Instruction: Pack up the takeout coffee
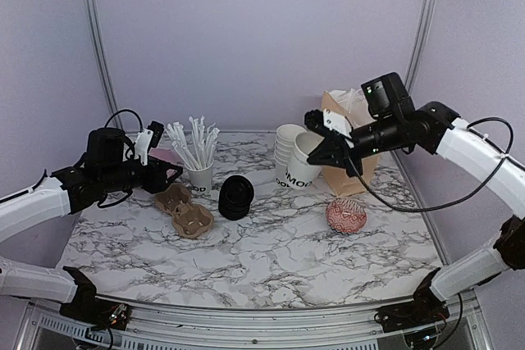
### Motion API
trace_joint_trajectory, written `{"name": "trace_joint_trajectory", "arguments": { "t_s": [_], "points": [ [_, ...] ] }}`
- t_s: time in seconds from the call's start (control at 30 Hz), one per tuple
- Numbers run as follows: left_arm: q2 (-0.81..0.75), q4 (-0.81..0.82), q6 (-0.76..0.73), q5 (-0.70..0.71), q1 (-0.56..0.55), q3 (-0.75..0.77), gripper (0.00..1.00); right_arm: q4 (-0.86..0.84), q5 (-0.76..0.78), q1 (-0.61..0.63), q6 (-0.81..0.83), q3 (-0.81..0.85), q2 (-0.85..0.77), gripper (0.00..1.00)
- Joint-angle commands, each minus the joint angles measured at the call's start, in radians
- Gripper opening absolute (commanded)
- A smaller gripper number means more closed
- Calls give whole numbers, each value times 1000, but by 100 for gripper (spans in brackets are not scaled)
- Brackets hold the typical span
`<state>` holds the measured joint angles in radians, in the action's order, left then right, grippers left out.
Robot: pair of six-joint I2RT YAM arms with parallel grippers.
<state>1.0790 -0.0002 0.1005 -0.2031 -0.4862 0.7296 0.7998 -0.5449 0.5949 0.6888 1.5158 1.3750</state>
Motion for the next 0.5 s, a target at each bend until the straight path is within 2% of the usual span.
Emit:
{"name": "trace_joint_trajectory", "arguments": {
  "t_s": [0.0,0.1,0.2,0.47],
  "points": [
    [18,-95,-31,115,-68,74,49,-111,116,159,80,-247,-40,0],
    [28,-141,-23,240,-131,106,49,-146,179,234,98,-337,-62,0],
    [45,-144,19,326,-166,110,50,-166,172,280,109,-372,-67,0],
    [141,-150,92,427,-245,138,51,-220,203,394,137,-450,-12,0]
  ]
}}
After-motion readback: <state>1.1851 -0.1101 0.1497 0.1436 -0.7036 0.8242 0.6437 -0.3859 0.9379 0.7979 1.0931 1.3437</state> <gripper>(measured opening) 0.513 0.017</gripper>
